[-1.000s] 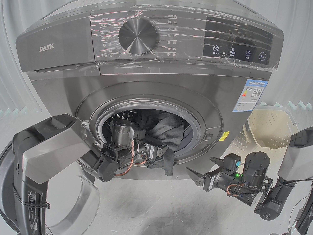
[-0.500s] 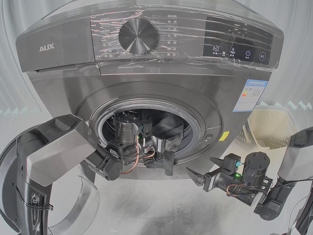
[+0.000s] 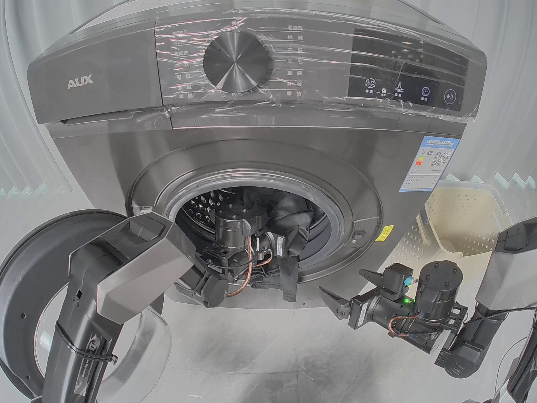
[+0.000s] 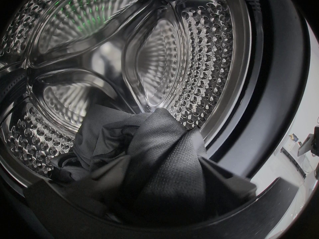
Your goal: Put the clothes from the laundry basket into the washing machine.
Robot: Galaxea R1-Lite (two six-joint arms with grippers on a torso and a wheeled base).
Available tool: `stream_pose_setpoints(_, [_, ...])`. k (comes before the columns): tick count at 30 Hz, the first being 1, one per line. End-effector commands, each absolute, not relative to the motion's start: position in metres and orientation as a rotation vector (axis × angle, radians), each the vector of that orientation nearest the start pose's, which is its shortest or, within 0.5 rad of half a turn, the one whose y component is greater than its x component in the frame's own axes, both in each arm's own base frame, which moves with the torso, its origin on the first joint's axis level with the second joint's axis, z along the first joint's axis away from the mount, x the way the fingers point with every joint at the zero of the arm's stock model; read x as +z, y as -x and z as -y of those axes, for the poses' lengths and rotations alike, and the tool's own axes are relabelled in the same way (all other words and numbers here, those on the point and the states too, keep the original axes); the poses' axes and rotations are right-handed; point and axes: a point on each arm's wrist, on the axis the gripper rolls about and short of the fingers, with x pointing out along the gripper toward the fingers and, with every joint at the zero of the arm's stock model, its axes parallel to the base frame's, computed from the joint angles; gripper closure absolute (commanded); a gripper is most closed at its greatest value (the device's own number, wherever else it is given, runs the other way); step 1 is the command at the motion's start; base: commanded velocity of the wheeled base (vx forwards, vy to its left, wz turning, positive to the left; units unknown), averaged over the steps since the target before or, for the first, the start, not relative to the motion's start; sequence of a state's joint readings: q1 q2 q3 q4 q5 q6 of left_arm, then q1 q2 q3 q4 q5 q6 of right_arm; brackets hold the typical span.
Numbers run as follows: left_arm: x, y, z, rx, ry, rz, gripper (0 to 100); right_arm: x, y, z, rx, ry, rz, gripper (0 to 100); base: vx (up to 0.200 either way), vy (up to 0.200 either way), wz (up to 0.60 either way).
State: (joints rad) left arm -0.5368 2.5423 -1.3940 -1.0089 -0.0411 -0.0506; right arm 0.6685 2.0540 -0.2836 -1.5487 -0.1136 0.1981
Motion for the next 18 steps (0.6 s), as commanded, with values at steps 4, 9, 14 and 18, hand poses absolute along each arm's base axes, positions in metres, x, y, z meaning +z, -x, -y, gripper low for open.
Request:
stream_pose_setpoints(4, [0.034,-0.456,0.252,-0.466,0.054,-0.002,100,0.057,-0.220,-0.172,0.532,-0.107,-0.259,0,0.000,0.000,0.00])
stream_pose_setpoints(9, [0.051,-0.475,0.242,-0.392,0.080,0.088,100,0.057,-0.220,-0.172,0.532,-0.107,-0.259,0,0.000,0.000,0.00])
stream_pose_setpoints(14, [0.058,-0.483,0.238,-0.368,0.092,0.119,100,0.057,-0.220,-0.172,0.532,-0.107,-0.259,0,0.000,0.000,0.00])
stream_pose_setpoints(18, [0.054,-0.483,0.236,-0.360,0.087,0.109,100,0.057,-0.221,-0.171,0.530,-0.107,-0.259,0,0.000,0.000,0.00])
